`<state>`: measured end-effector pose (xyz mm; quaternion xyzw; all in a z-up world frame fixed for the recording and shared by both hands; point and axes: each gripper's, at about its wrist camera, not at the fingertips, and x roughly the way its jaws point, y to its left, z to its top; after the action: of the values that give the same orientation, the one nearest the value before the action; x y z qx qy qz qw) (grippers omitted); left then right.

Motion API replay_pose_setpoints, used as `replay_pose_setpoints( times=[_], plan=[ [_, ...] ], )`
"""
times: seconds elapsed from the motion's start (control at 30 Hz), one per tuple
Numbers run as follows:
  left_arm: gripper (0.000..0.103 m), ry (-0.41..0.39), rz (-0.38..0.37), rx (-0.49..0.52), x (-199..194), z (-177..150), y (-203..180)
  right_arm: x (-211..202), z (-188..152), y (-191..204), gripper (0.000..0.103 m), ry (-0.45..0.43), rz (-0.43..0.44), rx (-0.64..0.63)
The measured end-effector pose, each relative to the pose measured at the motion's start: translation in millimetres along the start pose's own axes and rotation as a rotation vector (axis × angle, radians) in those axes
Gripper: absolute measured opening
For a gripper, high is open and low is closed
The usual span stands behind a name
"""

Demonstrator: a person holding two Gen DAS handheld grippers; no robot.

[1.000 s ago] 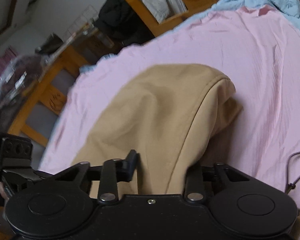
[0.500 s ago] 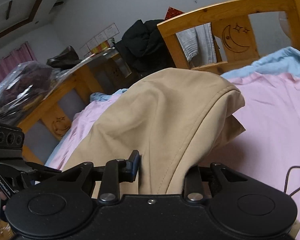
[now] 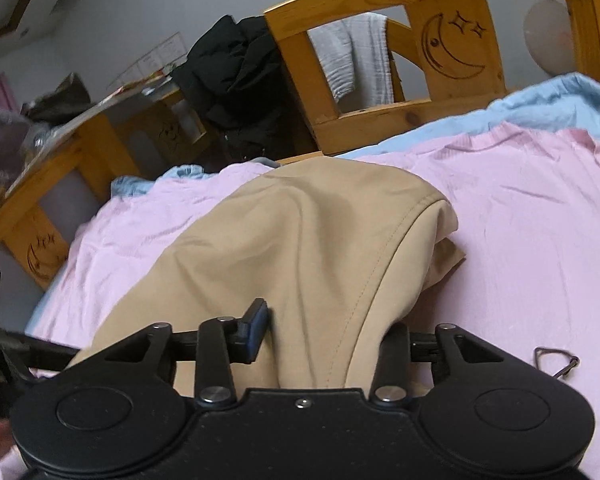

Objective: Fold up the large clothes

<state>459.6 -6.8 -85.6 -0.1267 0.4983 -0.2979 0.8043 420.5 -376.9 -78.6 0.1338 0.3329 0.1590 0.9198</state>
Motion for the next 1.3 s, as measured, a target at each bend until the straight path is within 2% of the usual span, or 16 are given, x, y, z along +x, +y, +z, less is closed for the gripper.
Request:
replay_pose_setpoints(
  times=[0.07, 0.13, 0.3, 0.47, 0.6, 0.73, 0.87, 0.97, 1.13, 1.3],
  plan=[
    [0.100, -0.014, 0.032, -0.011, -2, 0, -4, -3, 0, 3, 0.055, 0.005, -0.011, -0.030],
    [0.100, -0.033, 0.070, -0.016, -5, -4, -9, -9, -2, 7, 0.068, 0.008, -0.018, -0.056],
    [0.100, -0.098, 0.138, -0.017, -24, -11, -24, -28, -3, 16, 0.080, -0.007, -0.052, -0.091],
    [0.102, -0.227, 0.192, 0.051, -59, -21, -50, -56, 1, 21, 0.086, -0.051, -0.089, -0.092],
    [0.102, -0.358, 0.220, 0.051, -85, -33, -68, -86, 1, 30, 0.101, -0.112, -0.094, -0.088],
    [0.102, -0.454, 0.262, 0.043, -108, -50, -78, -114, -9, 45, 0.102, -0.150, -0.088, -0.103],
    [0.102, -0.516, 0.296, 0.105, -128, -69, -91, -144, -25, 67, 0.102, -0.221, -0.088, -0.139],
    [0.102, -0.536, 0.313, 0.140, -139, -85, -98, -164, -42, 83, 0.102, -0.280, -0.122, -0.148],
    [0.102, -0.560, 0.330, 0.143, -150, -113, -102, -192, -70, 101, 0.102, -0.375, -0.179, -0.167],
    [0.102, -0.581, 0.391, 0.159, -152, -138, -106, -213, -94, 109, 0.102, -0.440, -0.245, -0.176]
  ],
)
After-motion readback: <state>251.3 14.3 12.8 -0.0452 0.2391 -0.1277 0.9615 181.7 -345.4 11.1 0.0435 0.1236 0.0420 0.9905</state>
